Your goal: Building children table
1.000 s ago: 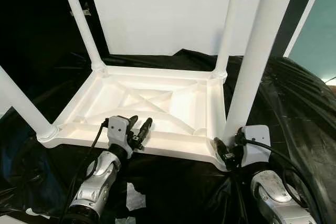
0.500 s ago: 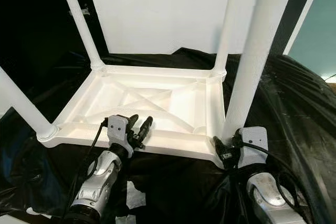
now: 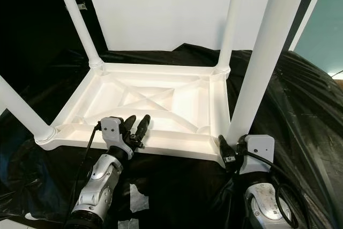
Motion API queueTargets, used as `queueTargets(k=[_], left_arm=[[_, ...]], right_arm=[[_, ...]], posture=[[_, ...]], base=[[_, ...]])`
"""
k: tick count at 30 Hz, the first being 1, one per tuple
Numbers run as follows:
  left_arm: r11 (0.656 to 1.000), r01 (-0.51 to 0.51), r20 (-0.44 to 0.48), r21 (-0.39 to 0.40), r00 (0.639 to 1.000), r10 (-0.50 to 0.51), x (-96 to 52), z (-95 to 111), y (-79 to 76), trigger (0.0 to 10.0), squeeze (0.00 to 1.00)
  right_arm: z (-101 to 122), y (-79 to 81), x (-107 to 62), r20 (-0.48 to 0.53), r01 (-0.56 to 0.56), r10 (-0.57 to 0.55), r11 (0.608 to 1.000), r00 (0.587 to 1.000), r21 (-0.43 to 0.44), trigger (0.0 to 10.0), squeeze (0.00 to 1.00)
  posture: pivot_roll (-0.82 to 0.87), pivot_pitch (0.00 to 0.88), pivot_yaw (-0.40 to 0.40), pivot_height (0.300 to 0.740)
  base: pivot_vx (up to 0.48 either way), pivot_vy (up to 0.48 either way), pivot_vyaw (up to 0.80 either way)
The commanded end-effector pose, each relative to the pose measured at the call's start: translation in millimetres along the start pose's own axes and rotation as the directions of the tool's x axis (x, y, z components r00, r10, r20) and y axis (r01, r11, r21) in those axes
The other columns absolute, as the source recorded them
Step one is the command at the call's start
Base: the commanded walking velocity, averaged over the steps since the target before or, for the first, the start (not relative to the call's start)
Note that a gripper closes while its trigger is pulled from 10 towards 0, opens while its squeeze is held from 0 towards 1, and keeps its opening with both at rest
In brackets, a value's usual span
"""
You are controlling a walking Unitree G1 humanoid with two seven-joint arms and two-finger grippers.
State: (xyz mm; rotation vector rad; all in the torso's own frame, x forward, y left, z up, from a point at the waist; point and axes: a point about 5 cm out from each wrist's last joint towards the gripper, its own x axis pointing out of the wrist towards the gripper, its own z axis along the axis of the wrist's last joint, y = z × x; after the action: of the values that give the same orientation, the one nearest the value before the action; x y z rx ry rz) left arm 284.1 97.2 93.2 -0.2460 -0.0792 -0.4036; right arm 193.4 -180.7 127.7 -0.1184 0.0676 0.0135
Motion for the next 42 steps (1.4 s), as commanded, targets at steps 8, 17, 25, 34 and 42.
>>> queueTargets(k=[8,17,25,34,42], left_arm=[[0.999,0.046,0.013,-0.021,0.999,-0.045,-3.4,-1.6,-3.4,10.0,0.00],[0.998,0.049,0.021,-0.031,0.999,-0.049,-4.3,-0.6,-3.6,10.0,0.00],[0.998,0.055,0.034,-0.035,0.998,-0.054,-4.8,1.3,-3.8,10.0,0.00],[0.998,0.057,0.037,-0.029,0.998,-0.056,-4.6,2.2,-3.3,10.0,0.00],[0.998,0.060,0.037,-0.023,0.998,-0.060,-5.6,2.6,-4.1,10.0,0.00]], right_arm=[[-21.8,-5.2,1.0,-0.079,0.051,-0.053,0.998,0.995,-0.020,10.0,0.00],[-18.5,-5.7,3.0,-0.052,0.053,-0.055,0.998,0.997,-0.026,10.0,0.00],[-16.6,-5.8,5.0,-0.023,0.059,-0.060,0.998,0.998,-0.034,10.0,0.00],[-6.0,-7.9,10.1,0.027,0.056,-0.054,0.996,0.998,-0.068,10.0,0.00],[11.5,-7.8,14.9,0.086,0.049,-0.044,0.998,0.995,-0.051,10.0,0.00]], posture=[[-0.14,0.000,0.051,0.740],[-0.14,0.000,0.051,0.740],[-0.14,0.000,0.053,0.740],[-0.13,0.000,0.056,0.740],[-0.13,0.000,0.057,0.740]], base=[[0.000,0.000,0.00],[0.000,0.000,0.00],[0.000,0.000,0.00],[0.000,0.000,0.00],[0.000,0.000,0.00]])
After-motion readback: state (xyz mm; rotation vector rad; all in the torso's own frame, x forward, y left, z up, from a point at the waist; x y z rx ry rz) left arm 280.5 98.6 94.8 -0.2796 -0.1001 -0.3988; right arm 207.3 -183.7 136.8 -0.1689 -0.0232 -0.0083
